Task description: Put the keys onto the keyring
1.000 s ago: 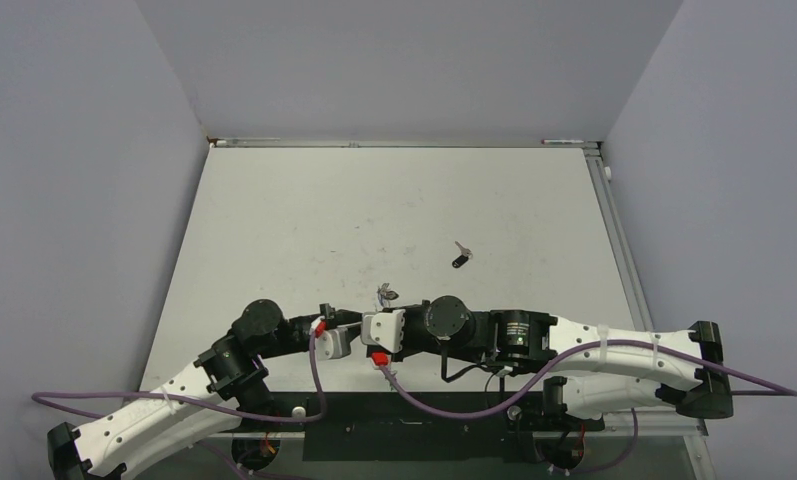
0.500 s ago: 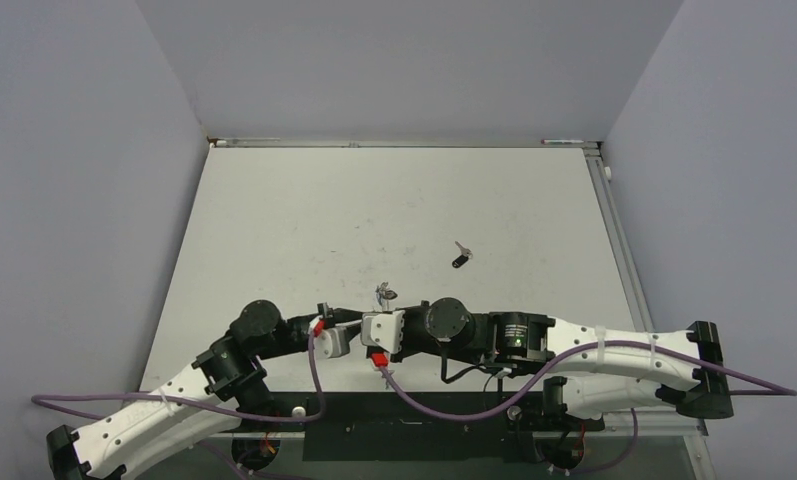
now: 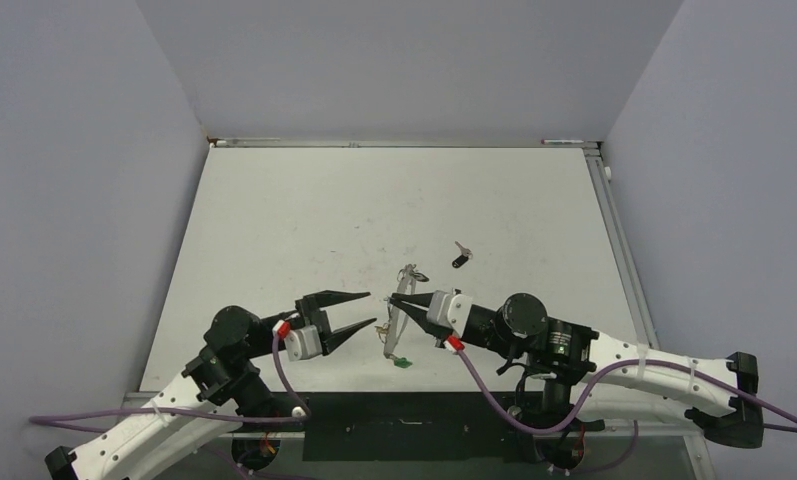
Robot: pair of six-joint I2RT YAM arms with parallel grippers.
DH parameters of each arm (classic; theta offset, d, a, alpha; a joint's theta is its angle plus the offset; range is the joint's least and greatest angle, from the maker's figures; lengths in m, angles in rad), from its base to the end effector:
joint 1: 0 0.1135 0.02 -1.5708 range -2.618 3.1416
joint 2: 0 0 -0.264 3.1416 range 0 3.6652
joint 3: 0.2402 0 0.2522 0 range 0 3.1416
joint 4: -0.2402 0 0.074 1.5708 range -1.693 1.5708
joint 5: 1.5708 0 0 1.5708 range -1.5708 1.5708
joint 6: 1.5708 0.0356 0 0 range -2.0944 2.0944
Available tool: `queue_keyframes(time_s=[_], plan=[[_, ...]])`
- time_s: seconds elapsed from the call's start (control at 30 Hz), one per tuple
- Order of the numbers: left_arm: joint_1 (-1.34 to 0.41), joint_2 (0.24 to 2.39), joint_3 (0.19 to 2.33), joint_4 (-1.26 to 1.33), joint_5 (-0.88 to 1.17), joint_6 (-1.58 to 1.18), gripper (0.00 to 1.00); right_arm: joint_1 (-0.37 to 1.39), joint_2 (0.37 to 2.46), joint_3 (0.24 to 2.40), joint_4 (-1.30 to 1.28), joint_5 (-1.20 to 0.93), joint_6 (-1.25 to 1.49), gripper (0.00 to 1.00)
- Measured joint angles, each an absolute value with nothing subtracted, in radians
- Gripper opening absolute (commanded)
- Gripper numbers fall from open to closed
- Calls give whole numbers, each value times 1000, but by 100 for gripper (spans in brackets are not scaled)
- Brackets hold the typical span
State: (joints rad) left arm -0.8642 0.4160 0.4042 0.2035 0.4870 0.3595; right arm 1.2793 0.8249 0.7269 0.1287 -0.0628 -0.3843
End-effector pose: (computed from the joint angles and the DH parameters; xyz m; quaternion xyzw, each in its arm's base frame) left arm 0.0702 -0.1079 0.2974 0.5069 0.3986 -0.3355 0.6868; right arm 0.0553 0.1922 0.3465 -0.5295 0.4520 0.3302 0.6374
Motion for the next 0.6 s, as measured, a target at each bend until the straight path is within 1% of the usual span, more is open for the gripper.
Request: queue_keyframes(time_s=[0.13,0.2,0.4,0.6], plan=[[-831,416,398,274,531,318,41,1263,823,727,178,-120,-355,5],[-816,416,393,308,553,297,36,1262,824,727,183,-142,-347,5],[-797,412,374,378,609,259,26,1262,849,727,187,-191,-329,5],[-797,419,373,401,655,242,8,1262,881,727,187,-218,-325,5]])
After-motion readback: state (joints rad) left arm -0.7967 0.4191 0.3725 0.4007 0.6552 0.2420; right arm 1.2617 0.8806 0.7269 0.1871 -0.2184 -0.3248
